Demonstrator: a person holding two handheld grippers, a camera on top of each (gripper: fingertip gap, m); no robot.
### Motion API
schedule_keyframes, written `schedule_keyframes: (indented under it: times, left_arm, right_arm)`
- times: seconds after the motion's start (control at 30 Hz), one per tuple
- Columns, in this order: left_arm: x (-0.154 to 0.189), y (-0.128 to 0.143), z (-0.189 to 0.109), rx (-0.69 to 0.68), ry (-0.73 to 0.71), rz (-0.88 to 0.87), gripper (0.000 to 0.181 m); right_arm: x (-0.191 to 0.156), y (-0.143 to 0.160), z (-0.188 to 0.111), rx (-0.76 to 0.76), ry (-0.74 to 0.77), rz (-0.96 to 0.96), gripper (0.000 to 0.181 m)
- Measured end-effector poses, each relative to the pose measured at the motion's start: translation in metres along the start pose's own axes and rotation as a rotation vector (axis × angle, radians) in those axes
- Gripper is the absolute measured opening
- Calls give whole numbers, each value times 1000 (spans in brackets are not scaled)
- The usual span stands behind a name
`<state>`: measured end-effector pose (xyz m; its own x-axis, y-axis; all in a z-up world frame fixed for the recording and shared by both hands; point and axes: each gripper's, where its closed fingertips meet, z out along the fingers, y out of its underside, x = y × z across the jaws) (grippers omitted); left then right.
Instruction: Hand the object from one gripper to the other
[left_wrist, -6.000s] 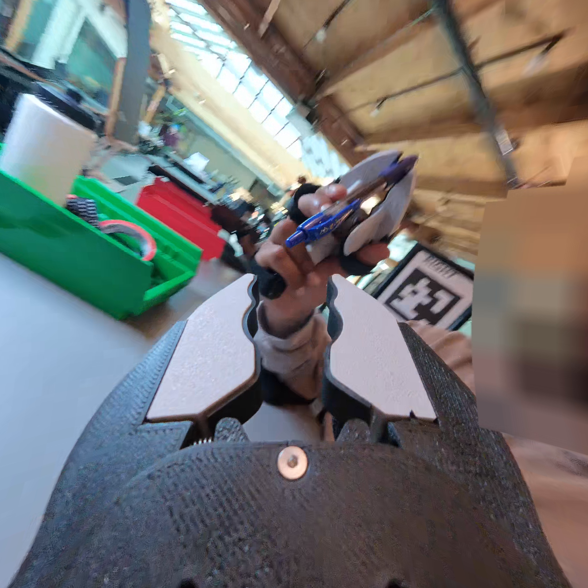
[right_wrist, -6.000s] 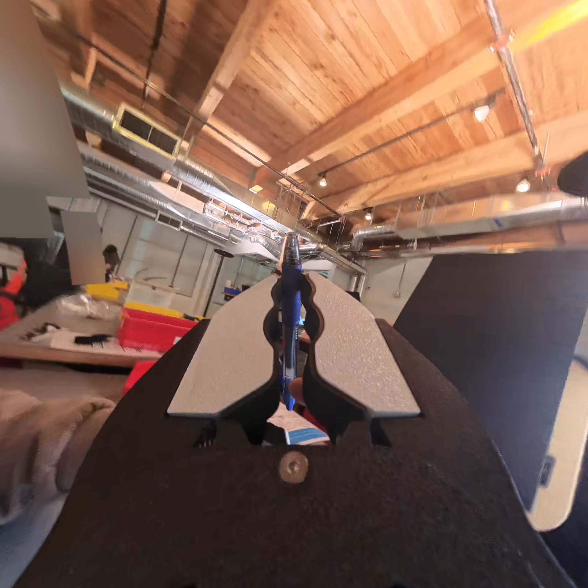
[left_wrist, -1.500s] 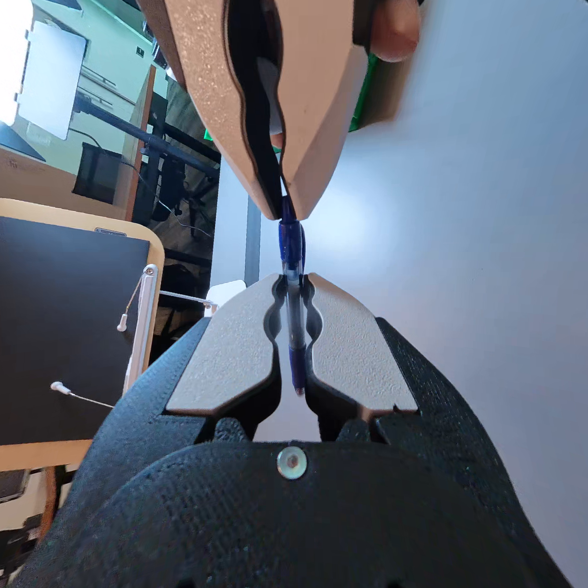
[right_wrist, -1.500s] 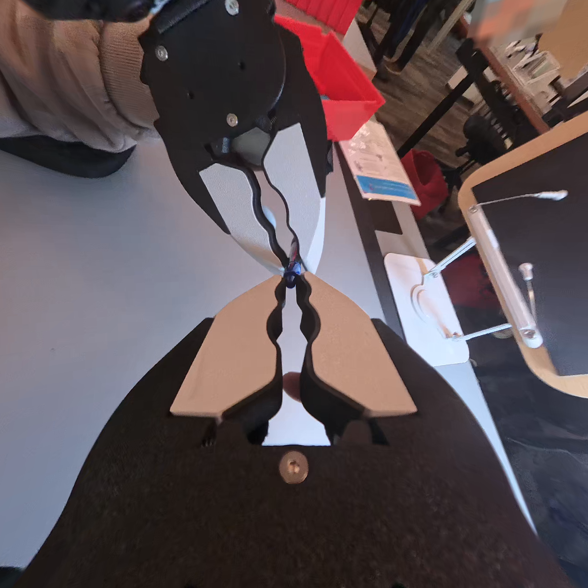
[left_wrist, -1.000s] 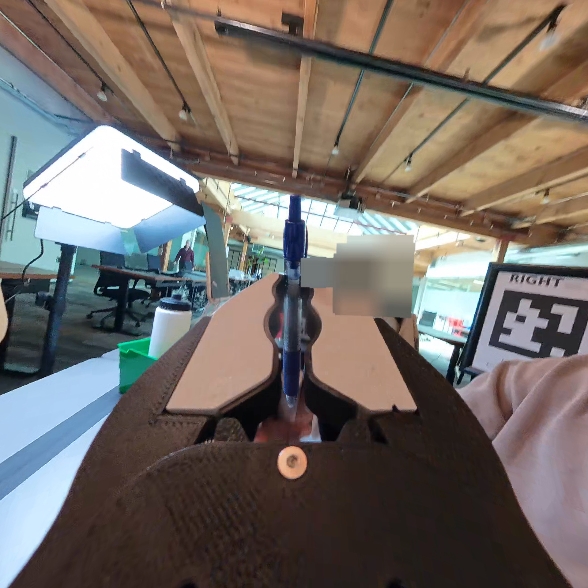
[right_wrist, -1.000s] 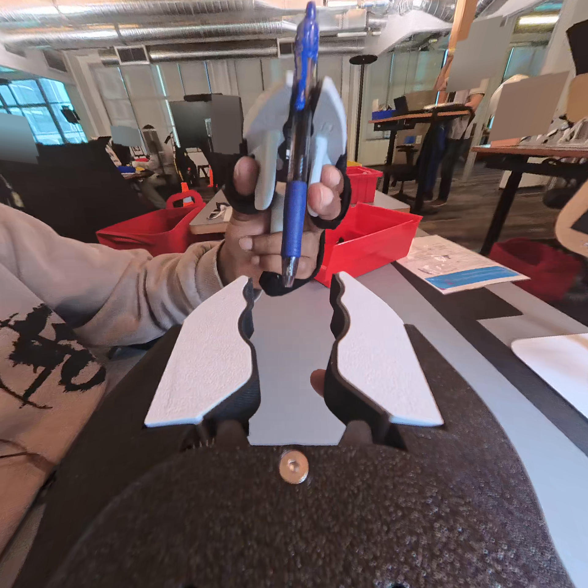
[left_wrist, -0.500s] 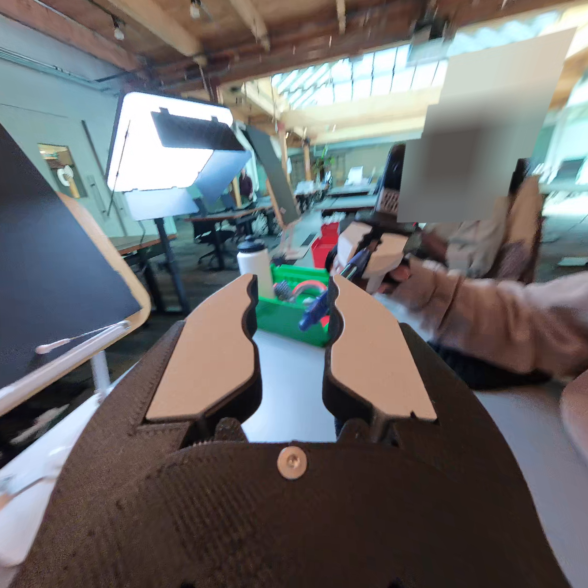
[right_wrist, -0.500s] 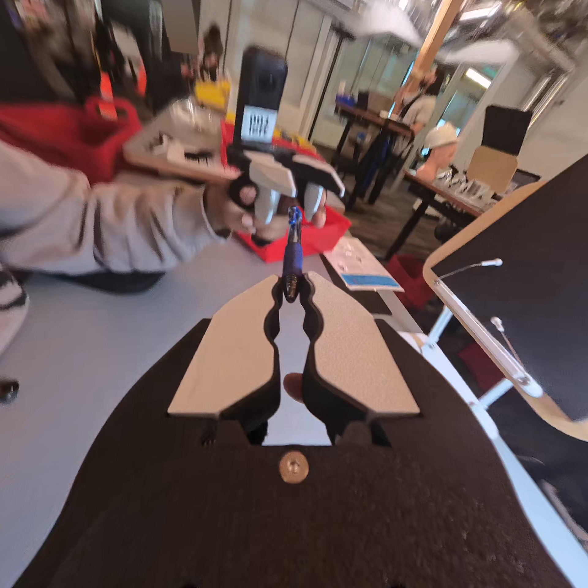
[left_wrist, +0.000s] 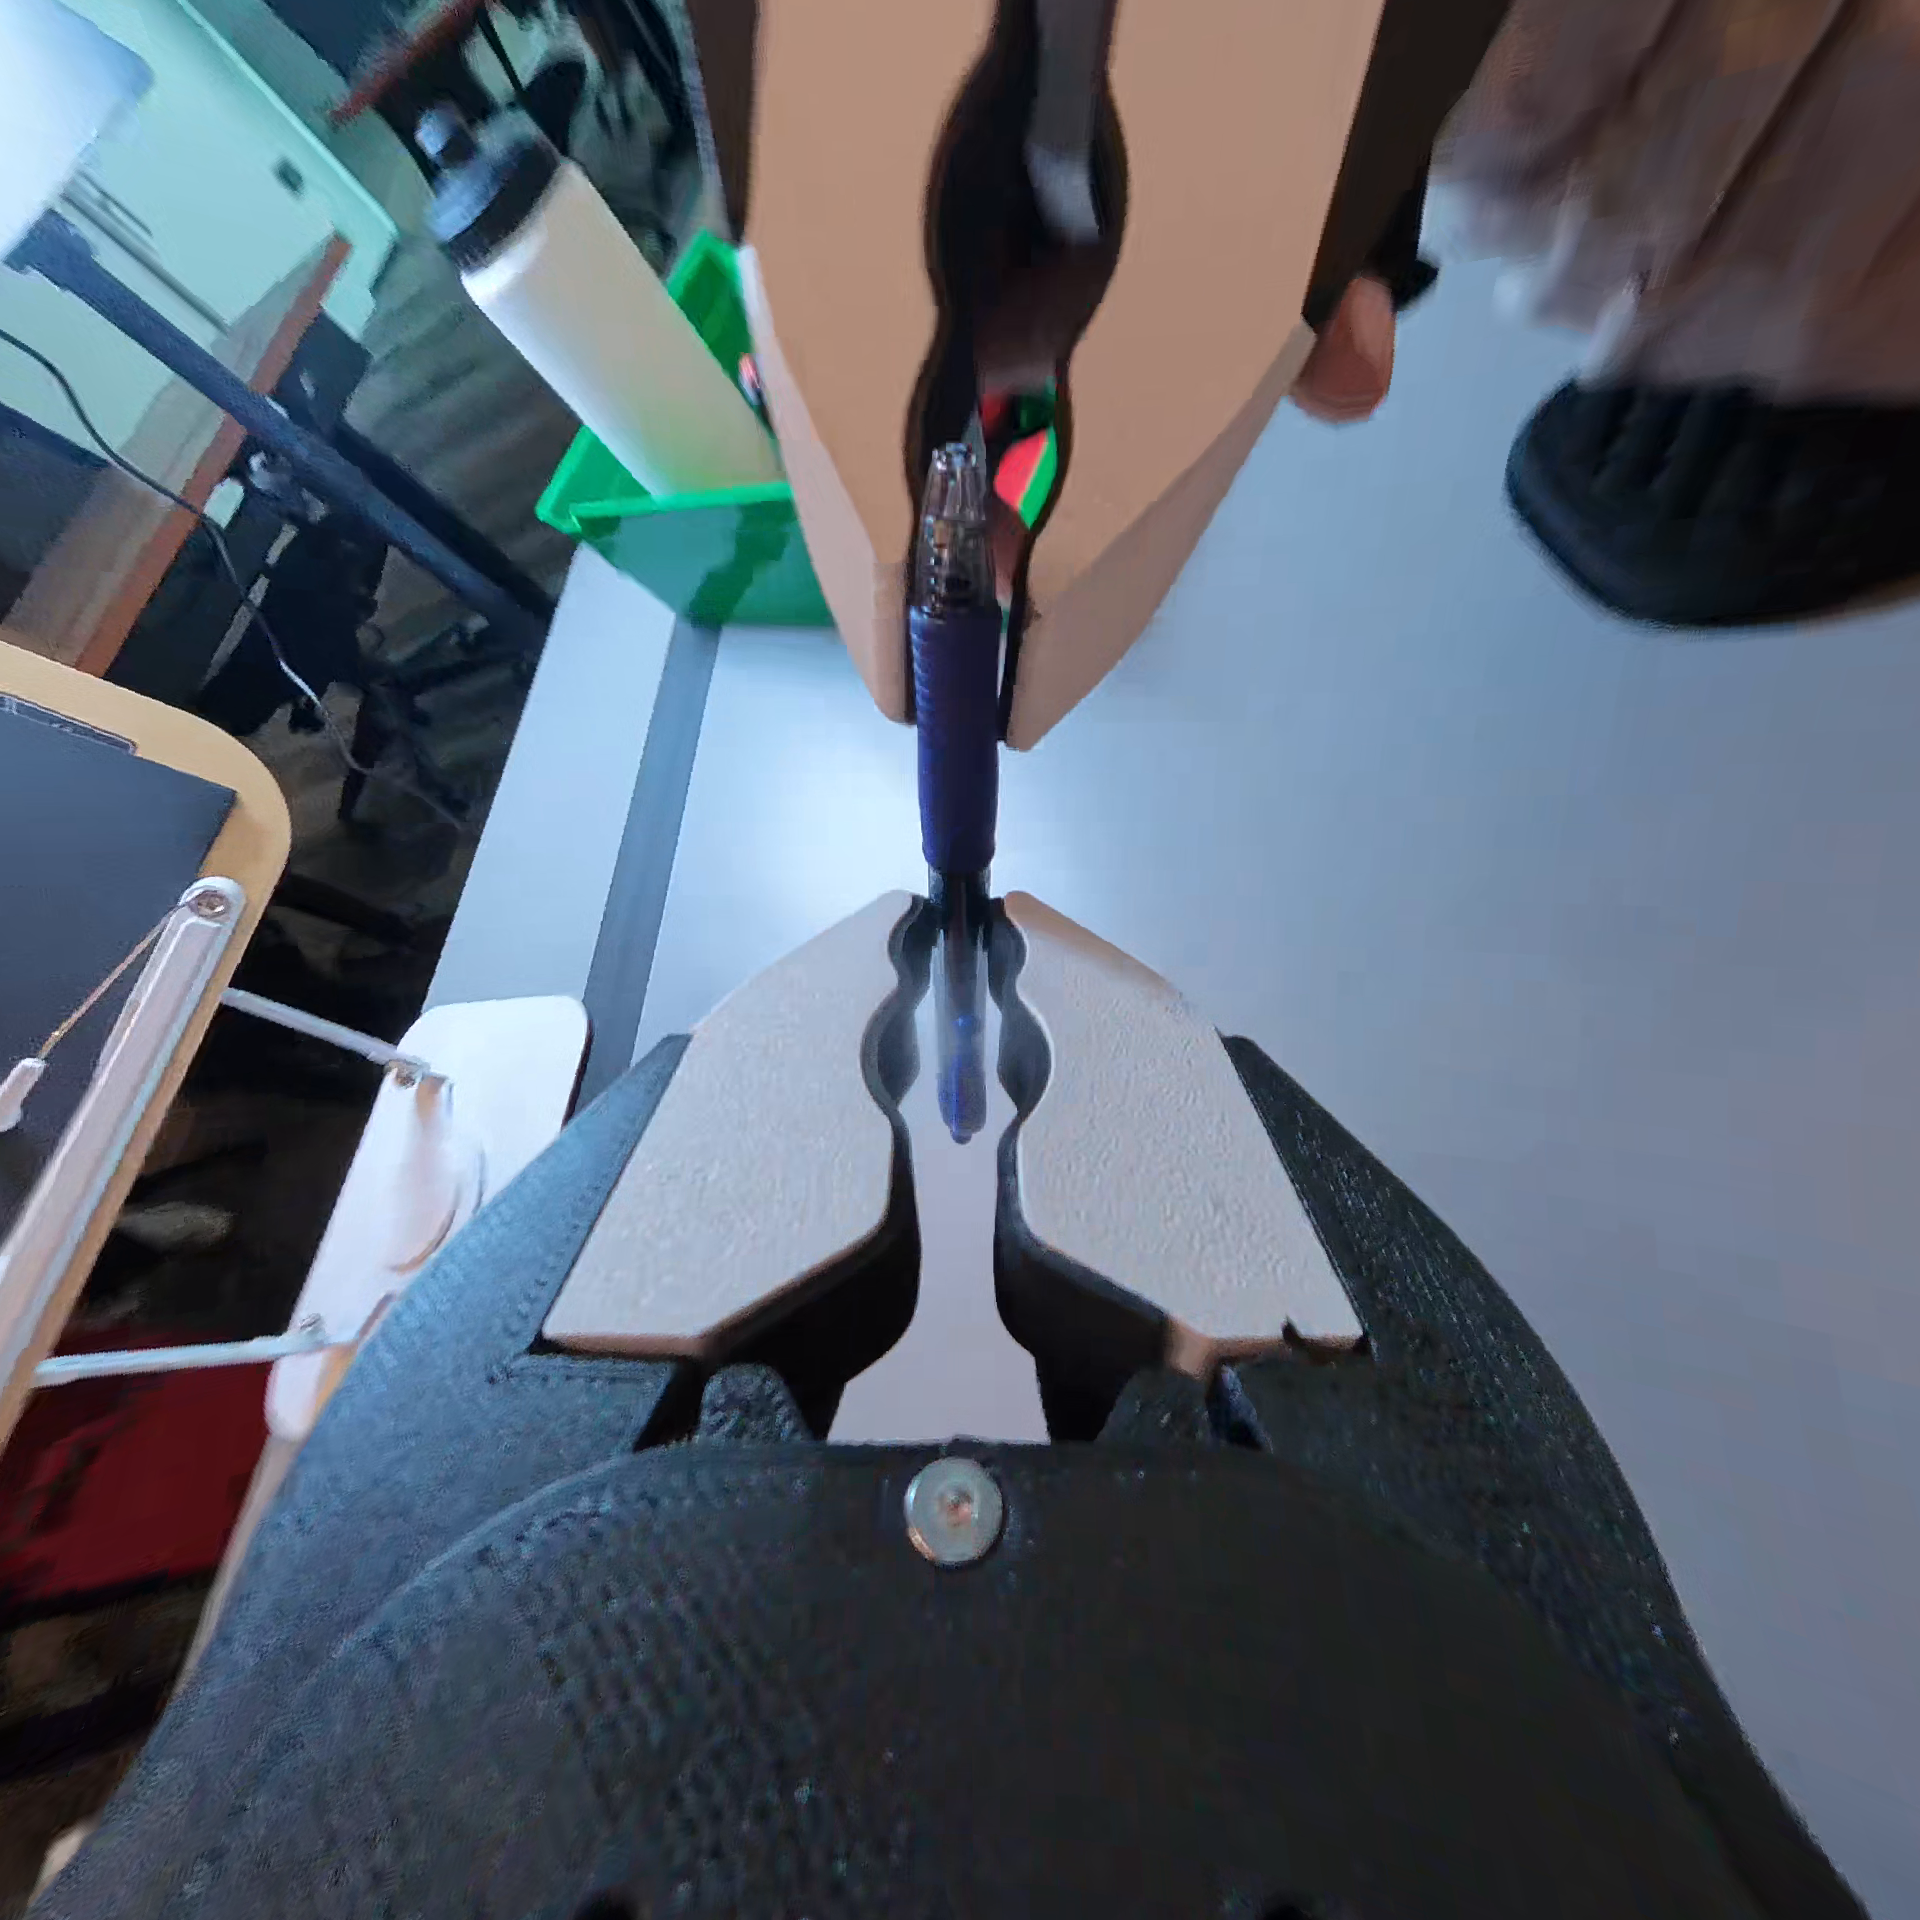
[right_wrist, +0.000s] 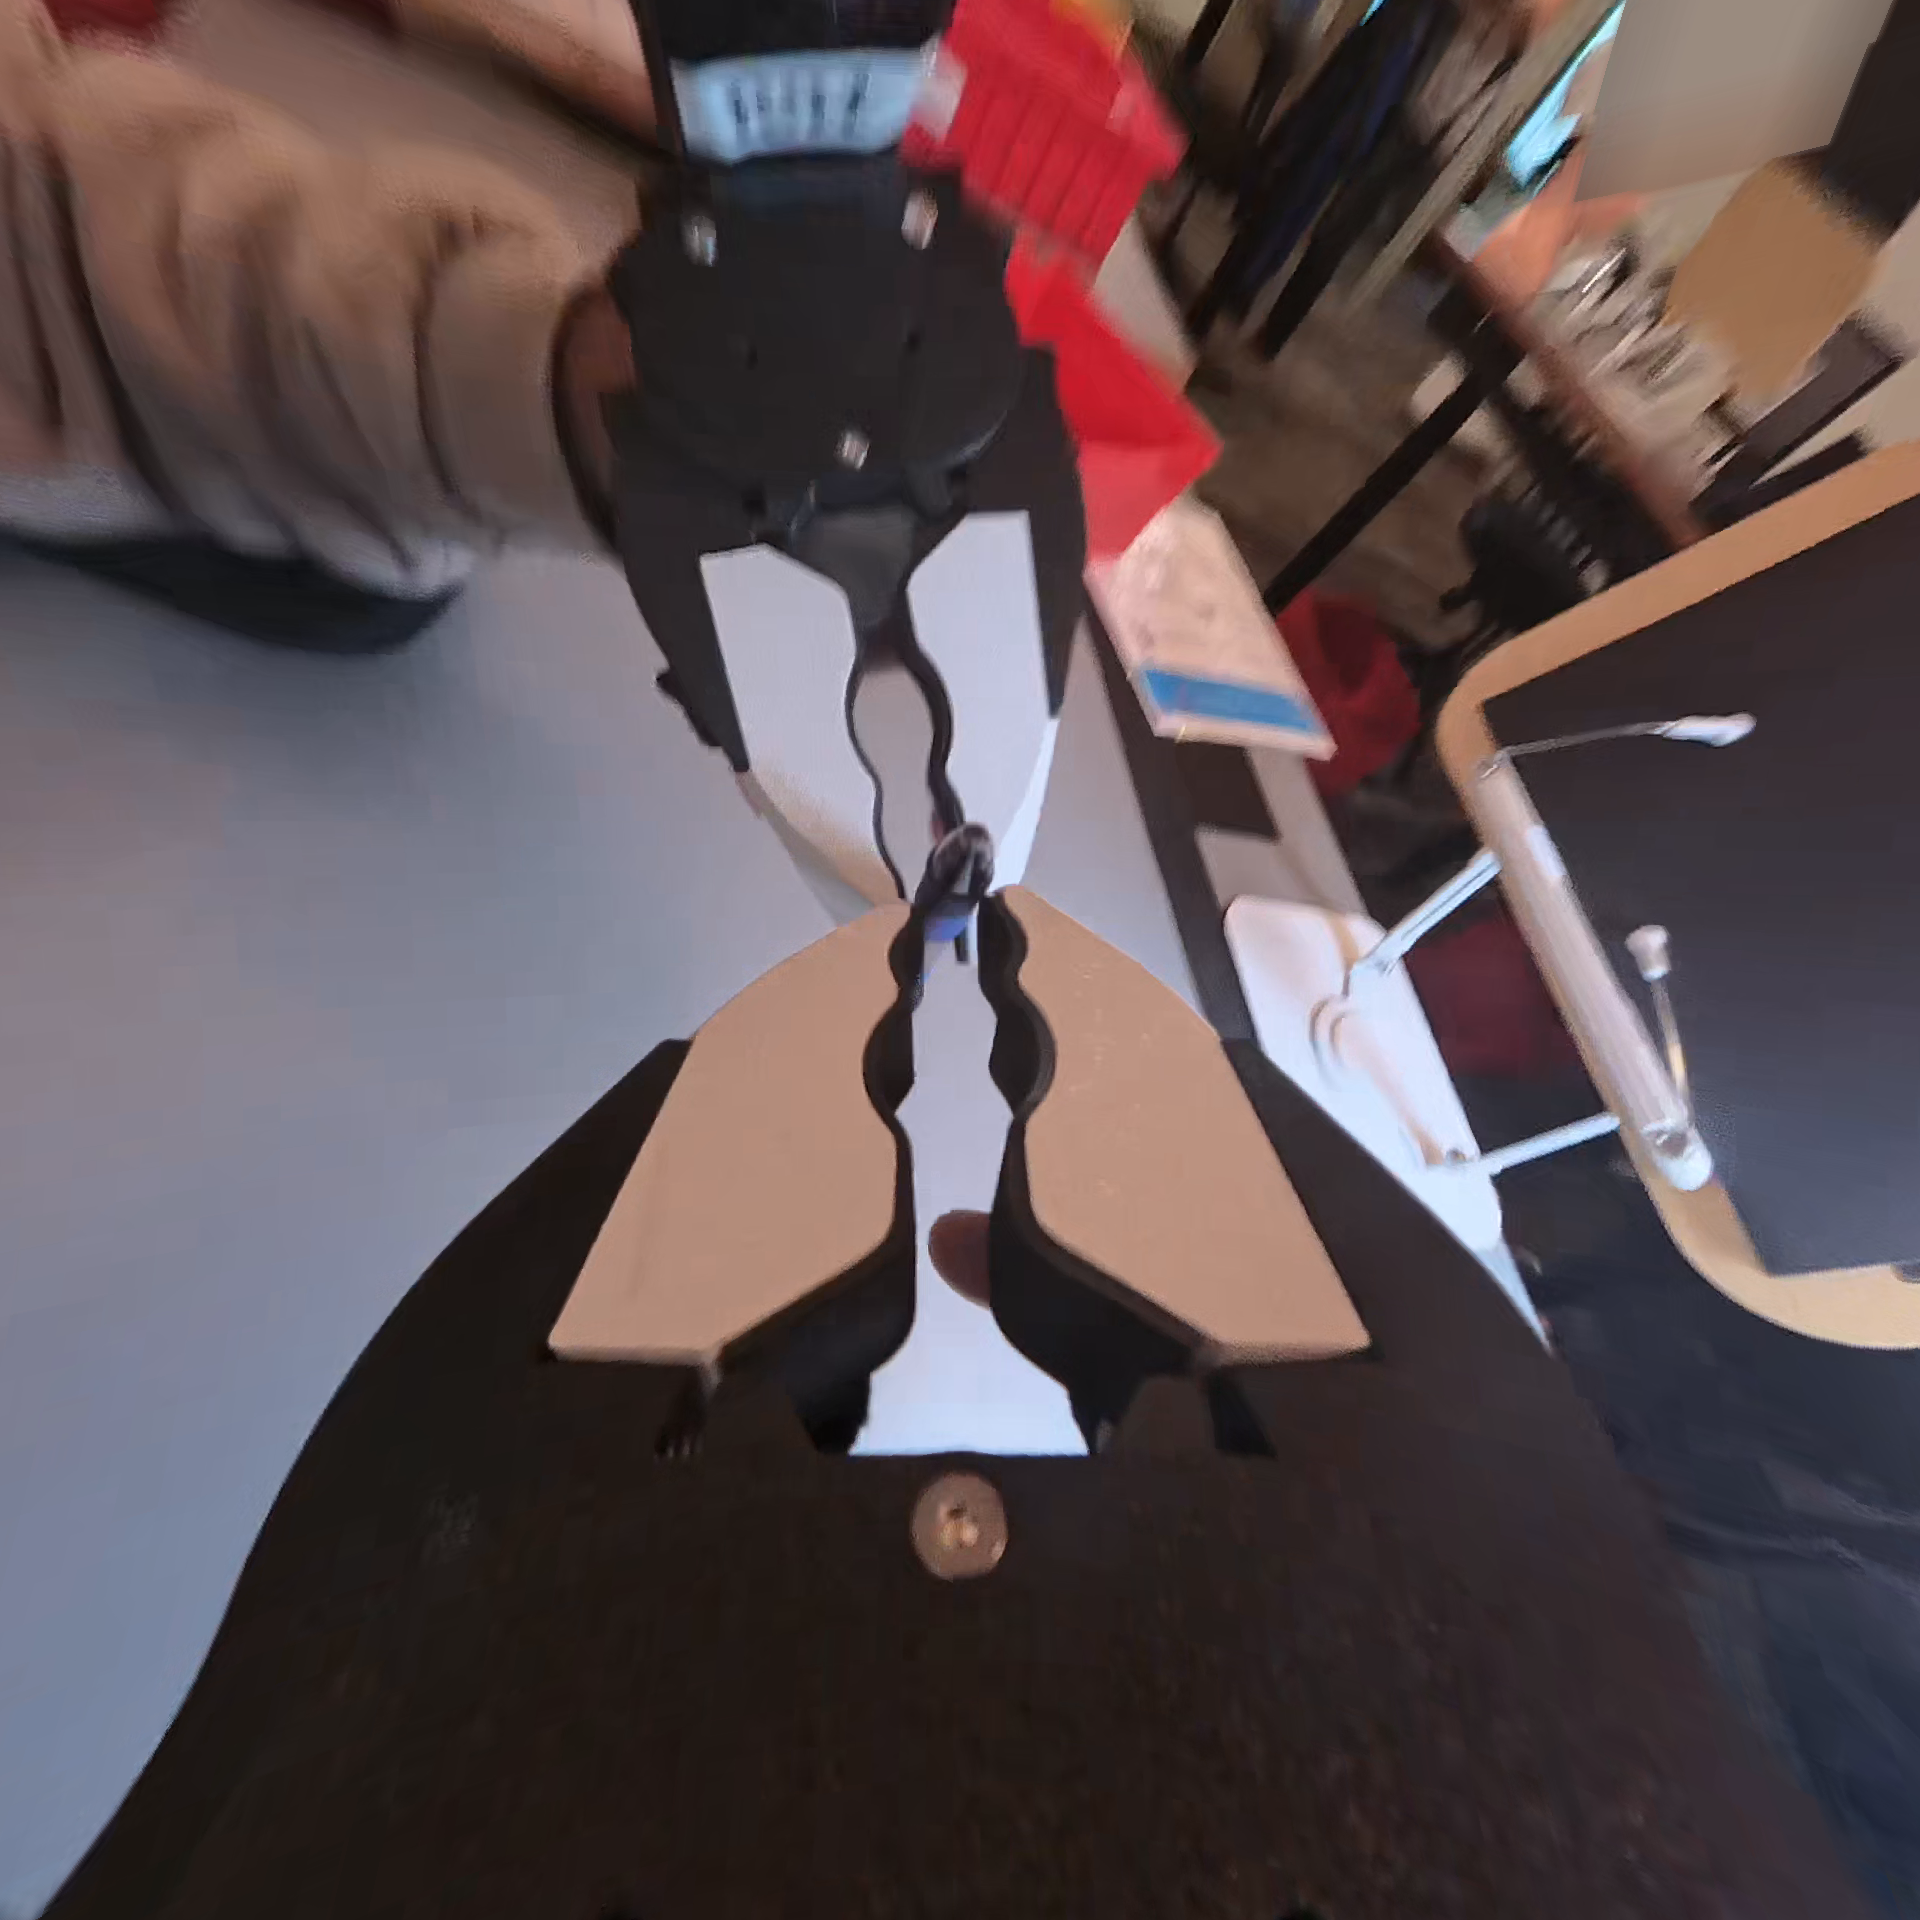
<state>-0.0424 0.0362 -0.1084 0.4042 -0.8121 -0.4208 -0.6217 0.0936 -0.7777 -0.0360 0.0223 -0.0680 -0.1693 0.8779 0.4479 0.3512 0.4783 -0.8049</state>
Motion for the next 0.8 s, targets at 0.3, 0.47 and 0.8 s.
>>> schedule_keyframes:
  times: [0.3, 0.47, 0.8]
  left_arm:
    - [-68, -55, -81, 870, 233, -816, 10]
    - [-79, -51, -84, 1027, 279, -988, 10]
    - [-70, -42, -59, 820, 286, -970, 24]
  right_arm:
    - [33, -34, -4, 440, 42, 322, 37]
    - [27, -29, 33, 473, 125, 354, 42]
    - [56, -40, -13, 431, 242, 380, 11]
